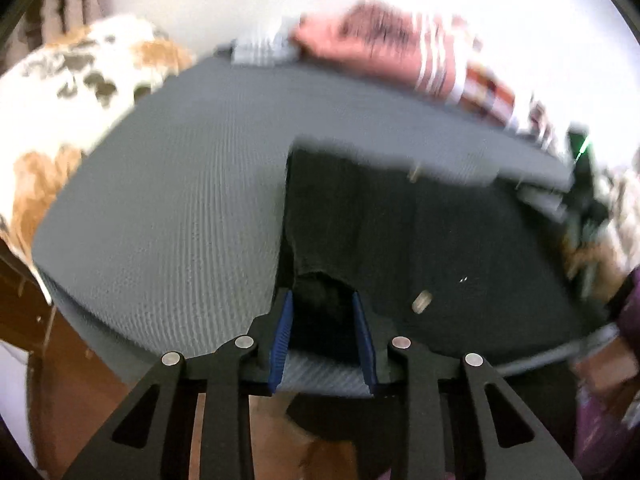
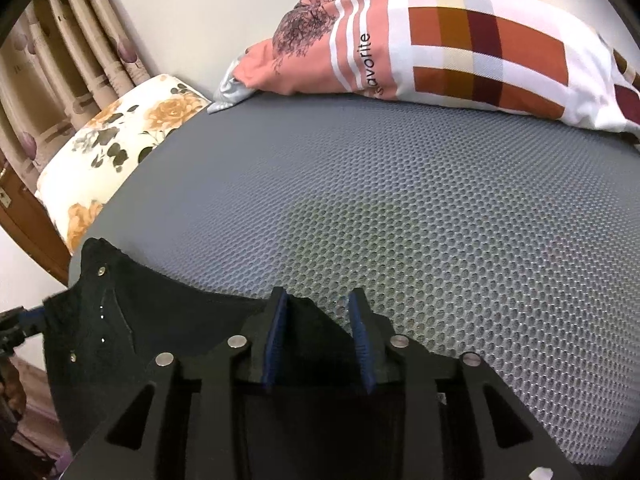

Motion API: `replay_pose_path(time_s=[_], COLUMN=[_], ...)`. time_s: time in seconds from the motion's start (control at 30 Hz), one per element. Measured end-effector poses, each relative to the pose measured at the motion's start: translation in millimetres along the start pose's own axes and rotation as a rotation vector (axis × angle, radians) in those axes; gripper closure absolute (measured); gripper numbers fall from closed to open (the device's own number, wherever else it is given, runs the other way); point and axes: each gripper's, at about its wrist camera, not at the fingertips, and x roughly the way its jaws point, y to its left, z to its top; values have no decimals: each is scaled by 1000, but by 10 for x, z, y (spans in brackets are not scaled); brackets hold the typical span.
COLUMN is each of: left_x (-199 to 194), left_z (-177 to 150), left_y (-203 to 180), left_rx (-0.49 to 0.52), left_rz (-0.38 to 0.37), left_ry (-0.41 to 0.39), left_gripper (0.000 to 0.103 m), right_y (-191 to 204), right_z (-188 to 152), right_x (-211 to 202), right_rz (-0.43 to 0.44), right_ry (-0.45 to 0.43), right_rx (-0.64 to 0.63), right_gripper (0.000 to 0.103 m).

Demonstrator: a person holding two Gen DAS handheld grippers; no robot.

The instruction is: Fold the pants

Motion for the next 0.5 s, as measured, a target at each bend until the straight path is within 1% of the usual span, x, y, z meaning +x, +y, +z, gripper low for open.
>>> replay_pose_path(time_s=[0.03,0.07,0.13,0.17,0.2,0.23,0.27,0.33,0.4,0.43,0.47,0.5], left_x=[38,21,8,13,18,22,11,-66,-214,-289,-388,-463], left_z=[-63,-114,-121,-119,-114,-112,-101,-99,-93,-89,-79,-62], left_y=[24,52,86,88,91,83,77,52,30,-2,-53,-100], left_rx=[6,10,-15,-20,-22,-20,-14,6,47,67,95,117], left_rz=[-5,-18,-32,-26,-14,18,65,134,230,291,370,426], left_ry=[-2,-34,-33,-30,-30,-34,-42,-52,-95,-128,-169,-201], left_gripper=[71,71,69,66,58,45,39,21,13,13,12,10], right_y=[-2,-5,-7,-12,-24,-45,-80,-201,-358,-450,-539,-641], right_z=[-1,0,-1,2,1,3,9,3,-85,-182,-279,-403], right_x=[-1,0,-3,-3,-6,-13,-24,-111,-405,-652,-914,-1182], right_rz=[0,2,6,10,15,24,34,57,74,94,112,125], right_ry=[-1,-1,-2,-2,-2,-2,-3,-6,-75,-133,-183,-230], right_rx=[0,1,3,5,10,20,36,106,199,244,285,327], right_gripper=[74,74,72,71,69,64,61,54,54,54,54,48])
